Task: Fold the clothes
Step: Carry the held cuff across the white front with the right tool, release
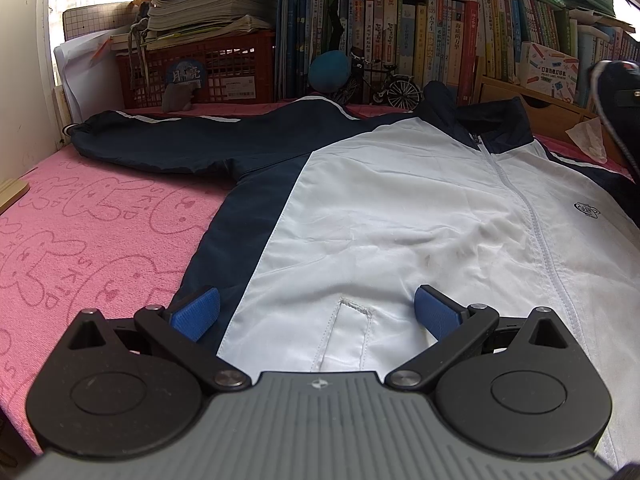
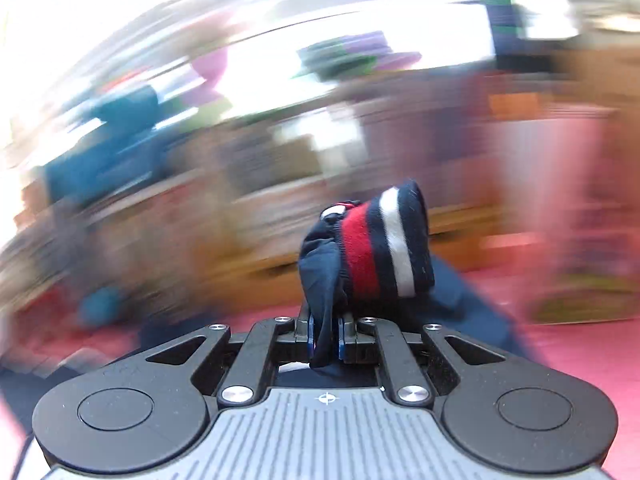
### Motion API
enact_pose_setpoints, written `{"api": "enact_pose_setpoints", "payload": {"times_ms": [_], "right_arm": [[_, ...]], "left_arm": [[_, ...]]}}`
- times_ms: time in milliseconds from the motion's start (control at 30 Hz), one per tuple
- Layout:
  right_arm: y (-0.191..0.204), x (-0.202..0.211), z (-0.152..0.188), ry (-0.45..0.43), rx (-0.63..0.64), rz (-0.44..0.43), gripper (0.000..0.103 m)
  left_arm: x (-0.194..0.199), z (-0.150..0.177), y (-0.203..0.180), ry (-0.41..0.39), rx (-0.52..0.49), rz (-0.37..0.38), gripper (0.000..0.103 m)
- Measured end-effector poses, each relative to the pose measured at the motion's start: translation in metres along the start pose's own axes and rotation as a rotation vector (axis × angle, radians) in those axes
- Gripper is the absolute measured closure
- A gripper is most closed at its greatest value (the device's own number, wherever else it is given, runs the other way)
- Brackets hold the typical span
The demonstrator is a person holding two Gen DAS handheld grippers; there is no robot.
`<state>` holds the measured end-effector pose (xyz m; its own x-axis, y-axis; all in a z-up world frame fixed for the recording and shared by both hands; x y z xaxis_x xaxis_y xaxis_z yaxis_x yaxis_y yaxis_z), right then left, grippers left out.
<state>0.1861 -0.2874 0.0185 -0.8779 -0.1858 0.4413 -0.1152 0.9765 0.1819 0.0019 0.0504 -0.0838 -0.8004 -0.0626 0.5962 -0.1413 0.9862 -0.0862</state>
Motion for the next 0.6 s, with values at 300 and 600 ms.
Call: {"api": "enact_pose_setpoints", "payload": {"times_ms": [300, 600], "right_arm": [[0.133, 0.001, 0.081, 0.195, 0.41, -0.194, 0.044], [0.06, 0.073, 0.088, 0.095, 0.444, 0.051, 0.018]], "left_arm": [[0.004, 0.001, 0.003, -0.013, 0.017, 0.037, 0.0], [0.011, -0.053, 0.008, -0.016, 0.319, 0.482, 0.0]]}}
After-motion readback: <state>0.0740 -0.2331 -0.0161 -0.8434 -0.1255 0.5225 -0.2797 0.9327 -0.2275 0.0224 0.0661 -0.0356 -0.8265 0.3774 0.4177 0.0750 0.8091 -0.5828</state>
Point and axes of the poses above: each gripper's, at about its wrist camera, not at the fingertips, and x roughly against the way its jaws point, y to its left, z to its underside, the point moved 1 cm from there along -x, roughly the way its jaws point, and after that the axes turned 8 degrees about z, right-handed, at the moved point
